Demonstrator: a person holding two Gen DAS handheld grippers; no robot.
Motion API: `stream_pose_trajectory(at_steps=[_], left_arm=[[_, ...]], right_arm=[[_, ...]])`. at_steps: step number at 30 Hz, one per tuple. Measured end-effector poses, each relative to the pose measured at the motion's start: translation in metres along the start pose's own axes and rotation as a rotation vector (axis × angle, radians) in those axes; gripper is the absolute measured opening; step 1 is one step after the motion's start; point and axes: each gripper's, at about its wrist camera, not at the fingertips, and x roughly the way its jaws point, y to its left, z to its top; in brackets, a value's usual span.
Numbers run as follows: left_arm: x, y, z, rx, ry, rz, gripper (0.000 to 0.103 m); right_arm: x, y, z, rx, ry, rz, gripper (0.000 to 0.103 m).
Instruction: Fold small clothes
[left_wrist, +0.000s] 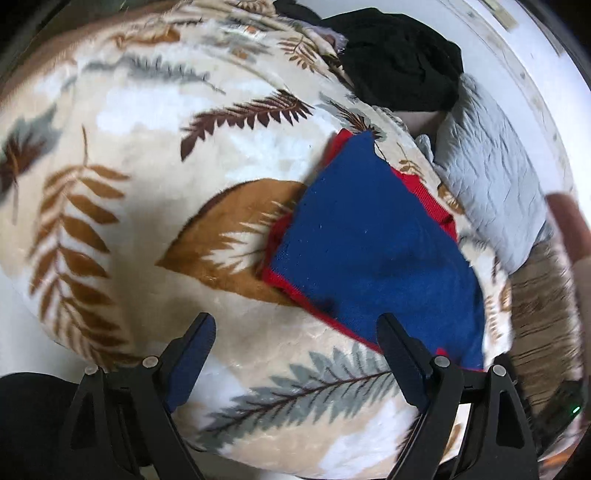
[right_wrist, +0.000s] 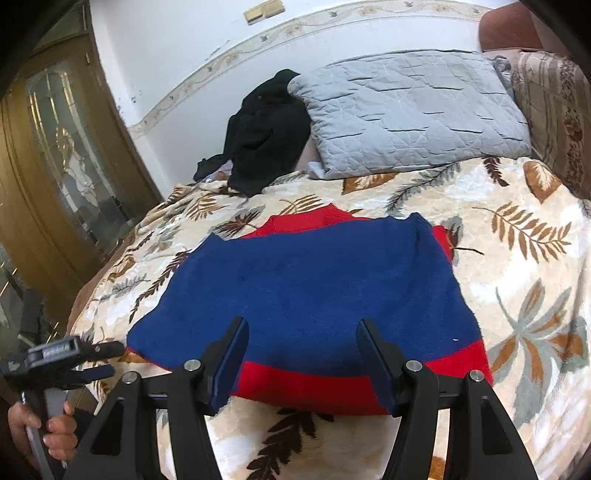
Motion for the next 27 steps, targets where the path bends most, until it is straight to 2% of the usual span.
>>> stream_pose_trajectory(at_steps=[1,3,5,6,10,13,14,17,22,24,25,27], left_arm=[[0.002,0.000,0.000,-0.010,-0.006,-0.025,0.087],[0.005,-0.004,-0.001,-0.014,-0.001,-0.076,0.072],[0.014,-0.008,-0.002,-0.017,0.036,-0.124,0.051],[0.018,-0.009,-0.003,-0.023,0.050,-0.132,0.049],[0.027,-0.005,-0.007,-0.059,0.050,-0.138,0.049],[0.028,-0.001,-0.003,-0.104,0.017,-0.146,0.052],[0.030,0.000,0.000,-0.119,0.011,-0.148,0.055],[0.029,0.003,0.003,-0.159,-0.030,-0.160,0.063],[0.037,-0.005,0.009,-0.177,-0.061,-0.180,0.061],[0.039,-0.007,0.009,-0.173,-0.070,-0.180,0.043],[0.039,-0.008,0.010,-0.163,-0.072,-0.177,0.031],[0.041,-0.009,0.010,-0.144,-0.077,-0.157,0.023]], right_arm=[[0.001,0.001,0.000,-0.008,0.004,0.004,0.065],[0.002,0.005,-0.002,-0.026,0.003,0.005,0.063],[0.001,0.008,-0.003,-0.041,-0.005,0.007,0.060],[0.001,0.009,-0.003,-0.049,-0.010,0.006,0.059],[0.006,0.008,-0.004,-0.045,0.007,0.007,0.054],[0.011,0.008,-0.005,-0.051,0.021,0.008,0.046],[0.012,0.009,-0.005,-0.056,0.026,0.009,0.041],[0.017,0.013,-0.007,-0.069,0.037,0.012,0.040],[0.027,0.017,-0.009,-0.066,0.060,0.039,0.039],[0.036,0.016,-0.010,-0.049,0.083,0.041,0.036],[0.040,0.014,-0.010,-0.040,0.095,0.041,0.035],[0.049,0.012,-0.010,-0.025,0.116,0.033,0.031]])
